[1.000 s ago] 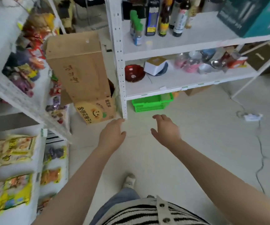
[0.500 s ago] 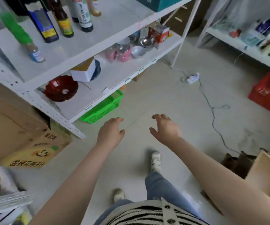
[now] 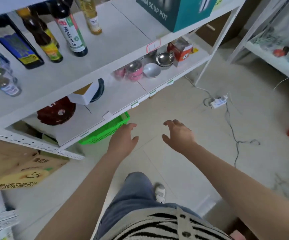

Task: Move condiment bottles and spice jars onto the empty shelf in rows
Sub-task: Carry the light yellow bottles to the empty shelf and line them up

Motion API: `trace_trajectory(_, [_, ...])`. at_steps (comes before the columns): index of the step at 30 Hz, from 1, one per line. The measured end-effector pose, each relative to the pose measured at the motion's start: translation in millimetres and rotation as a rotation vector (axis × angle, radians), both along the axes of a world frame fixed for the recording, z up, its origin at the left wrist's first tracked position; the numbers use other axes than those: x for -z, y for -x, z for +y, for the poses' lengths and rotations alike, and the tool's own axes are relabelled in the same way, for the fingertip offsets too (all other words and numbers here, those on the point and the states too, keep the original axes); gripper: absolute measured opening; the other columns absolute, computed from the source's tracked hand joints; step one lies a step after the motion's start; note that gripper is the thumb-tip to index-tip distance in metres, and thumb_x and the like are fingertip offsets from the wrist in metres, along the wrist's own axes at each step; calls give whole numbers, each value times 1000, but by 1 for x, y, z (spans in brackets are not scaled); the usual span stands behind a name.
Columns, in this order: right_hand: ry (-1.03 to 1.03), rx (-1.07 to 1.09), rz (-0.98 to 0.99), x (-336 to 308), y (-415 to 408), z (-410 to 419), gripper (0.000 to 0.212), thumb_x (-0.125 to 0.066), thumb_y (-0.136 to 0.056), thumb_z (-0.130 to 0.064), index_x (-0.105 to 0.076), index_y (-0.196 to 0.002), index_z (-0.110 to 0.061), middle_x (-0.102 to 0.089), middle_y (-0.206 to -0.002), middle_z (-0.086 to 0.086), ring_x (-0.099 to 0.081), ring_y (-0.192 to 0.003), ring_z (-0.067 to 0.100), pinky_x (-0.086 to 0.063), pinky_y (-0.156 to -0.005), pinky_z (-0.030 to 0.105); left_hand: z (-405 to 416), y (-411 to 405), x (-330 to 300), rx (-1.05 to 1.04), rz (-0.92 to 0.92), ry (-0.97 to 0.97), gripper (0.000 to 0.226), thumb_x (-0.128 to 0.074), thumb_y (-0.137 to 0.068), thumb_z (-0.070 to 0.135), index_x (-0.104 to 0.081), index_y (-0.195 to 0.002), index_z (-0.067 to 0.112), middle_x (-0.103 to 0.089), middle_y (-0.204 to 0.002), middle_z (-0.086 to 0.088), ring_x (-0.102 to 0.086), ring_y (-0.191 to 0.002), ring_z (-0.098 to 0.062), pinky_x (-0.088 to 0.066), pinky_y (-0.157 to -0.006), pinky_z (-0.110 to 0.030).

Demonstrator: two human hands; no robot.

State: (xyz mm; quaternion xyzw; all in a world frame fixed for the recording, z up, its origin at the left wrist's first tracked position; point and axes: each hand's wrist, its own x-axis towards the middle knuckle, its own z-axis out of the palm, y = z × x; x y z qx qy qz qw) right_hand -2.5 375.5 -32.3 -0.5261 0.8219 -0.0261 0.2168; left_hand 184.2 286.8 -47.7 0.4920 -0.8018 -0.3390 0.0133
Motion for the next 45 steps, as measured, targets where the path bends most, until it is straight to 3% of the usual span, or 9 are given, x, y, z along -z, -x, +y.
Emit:
trace_trajectory(6, [79,-93,-43,-7,34,-103,48,-52,-90,-38,-42,-134,-24,-49,-131,1,-51,-120,22,-45,-87,34,-85,36,-19,-129,114,43,45,-60,-89,19,-50,-132,19,-57,-126,-3,-53,-116,-21,-36,-90,-25])
trace_trajectory(16, [331,-144,-76,-50,78,-281,43,-57,-88,-34,-49,-129,-22,-56,-124,2,-57,-112,23,-51,-83,36,-260,89,-77,-248,291,282,48,-60,-87,14,-49,-134,15,-54,-130,-9,-51,-122,-23,-37,-98,-28])
trace_trajectory(23, [327,-248,-148,-49,100,-389,45,-59,-87,-36,-49,-128,-21,-56,-122,4,-57,-110,23,-51,-86,39,-347,114,-78,-588,396,258,62,-62,-89,24,-35,-143,12,-40,-138,-10,-43,-127,-23,-33,-103,-27])
trace_trajectory(26, [340,-314,-152,-48,105,-430,45,-61,-86,-35,-50,-127,-20,-57,-122,4,-58,-109,24,-50,-87,37,-380,130,-73,-746,379,238,64,-62,-89,21,-32,-144,9,-39,-142,-12,-41,-129,-24,-25,-90,-12])
trace_trajectory(29, [335,-393,-154,-43,112,-464,45,-61,-86,-34,-50,-127,-20,-57,-122,3,-58,-108,23,-48,-84,35,-418,146,-64,-873,484,213,63,-66,-79,14,-40,-136,7,-51,-129,-14,-51,-119,-28,-41,-95,-28])
trace_trajectory(32, [328,-465,-165,-41,122,-488,44,-60,-86,-35,-50,-126,-20,-57,-122,3,-59,-107,23,-50,-87,38,-452,147,-40,-987,500,227,57,-68,-70,30,-51,-121,10,-62,-112,-9,-60,-103,-28,-52,-87,-40])
trace_trajectory(36, [284,-527,-167,-38,137,-510,44,-59,-87,-38,-49,-126,-20,-57,-121,4,-59,-106,22,-50,-89,42,-458,155,-41,-1067,491,256,49,-70,-78,26,-51,-119,7,-62,-109,-8,-60,-93,-22,-46,-77,-28])
trace_trajectory(40, [272,-550,-214,-36,143,-525,41,-60,-87,-35,-51,-124,-20,-58,-121,3,-58,-107,21,-49,-90,39,-456,155,-36,-1026,429,272,42,-69,-81,24,-54,-116,6,-56,-113,-16,-58,-99,-27,-44,-80,-27])
trace_trajectory(45, [299,-478,-368,-42,137,-550,37,-62,-87,-32,-54,-119,-17,-62,-114,4,-60,-104,21,-49,-92,36,-433,151,-31,-986,545,249,41,-71,-81,22,-55,-117,10,-65,-111,-4,-61,-98,-20,-50,-85,-26])
